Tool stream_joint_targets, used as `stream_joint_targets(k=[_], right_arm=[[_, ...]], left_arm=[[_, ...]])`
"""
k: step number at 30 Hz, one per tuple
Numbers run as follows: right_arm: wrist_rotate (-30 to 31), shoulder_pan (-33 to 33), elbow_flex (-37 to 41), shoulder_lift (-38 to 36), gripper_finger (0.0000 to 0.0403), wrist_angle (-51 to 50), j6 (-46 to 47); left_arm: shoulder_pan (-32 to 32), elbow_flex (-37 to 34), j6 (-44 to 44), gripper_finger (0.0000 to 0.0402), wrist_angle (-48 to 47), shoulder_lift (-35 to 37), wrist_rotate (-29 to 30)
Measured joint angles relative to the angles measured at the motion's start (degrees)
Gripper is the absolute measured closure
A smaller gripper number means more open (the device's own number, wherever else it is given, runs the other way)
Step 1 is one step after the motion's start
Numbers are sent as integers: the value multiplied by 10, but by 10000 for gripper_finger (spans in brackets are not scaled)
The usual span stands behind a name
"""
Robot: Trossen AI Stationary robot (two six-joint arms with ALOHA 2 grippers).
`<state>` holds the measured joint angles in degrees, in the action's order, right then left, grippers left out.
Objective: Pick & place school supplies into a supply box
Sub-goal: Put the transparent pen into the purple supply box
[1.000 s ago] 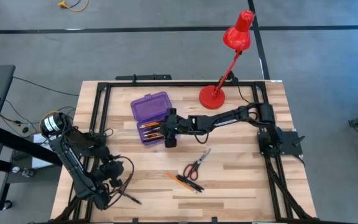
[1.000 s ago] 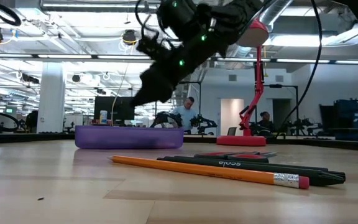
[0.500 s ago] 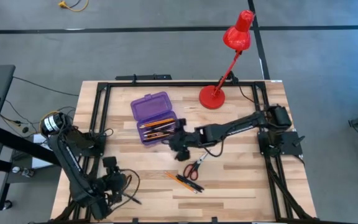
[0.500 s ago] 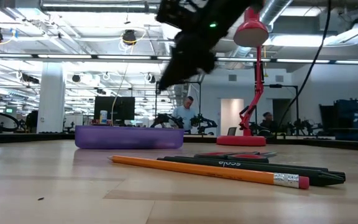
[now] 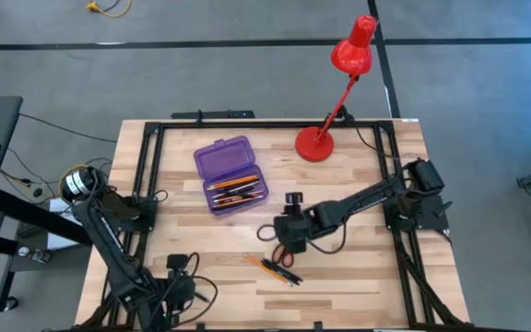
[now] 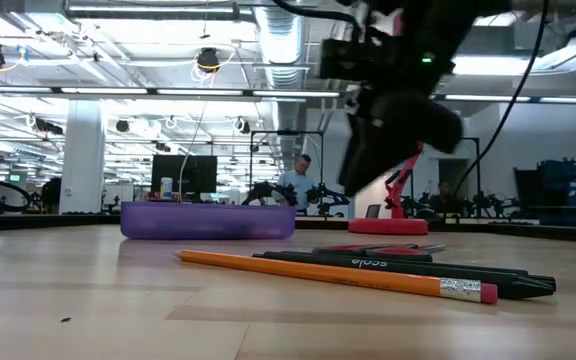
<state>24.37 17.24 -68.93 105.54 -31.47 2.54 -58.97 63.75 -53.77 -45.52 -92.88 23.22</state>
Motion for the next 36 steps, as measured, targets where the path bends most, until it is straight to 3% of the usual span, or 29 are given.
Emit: stream_joint_targets(k=[9, 17, 26, 36], right_arm=[[72, 93, -1, -21, 247, -119, 125], [122, 164, -1, -91, 253, -164, 208], [181, 211, -1, -117, 257, -146, 211], [182, 213, -1, -116, 268, -143, 220]], left_arm=[[52, -84, 78, 256, 128, -1, -100], [59, -87, 96, 256, 127, -31, -164], [57, -72, 109, 261, 123, -92, -181], [57, -66, 103, 326, 69, -93, -199]])
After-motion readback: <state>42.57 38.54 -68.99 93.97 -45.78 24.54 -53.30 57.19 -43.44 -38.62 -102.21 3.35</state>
